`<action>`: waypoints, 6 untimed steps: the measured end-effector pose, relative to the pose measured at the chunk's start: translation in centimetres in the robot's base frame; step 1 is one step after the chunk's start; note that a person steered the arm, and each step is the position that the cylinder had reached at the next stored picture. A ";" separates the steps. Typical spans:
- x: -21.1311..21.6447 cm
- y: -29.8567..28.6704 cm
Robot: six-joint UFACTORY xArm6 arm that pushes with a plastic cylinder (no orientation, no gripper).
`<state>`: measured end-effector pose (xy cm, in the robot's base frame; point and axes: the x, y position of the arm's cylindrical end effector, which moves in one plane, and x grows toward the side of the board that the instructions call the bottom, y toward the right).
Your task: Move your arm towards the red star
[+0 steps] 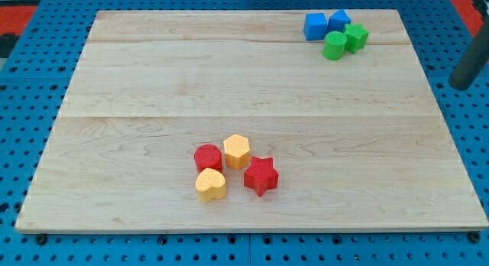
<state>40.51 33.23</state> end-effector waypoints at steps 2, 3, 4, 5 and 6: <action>7.7 -4.5; 11.4 -9.4; 11.4 -12.3; 11.5 -16.7; 11.6 -20.1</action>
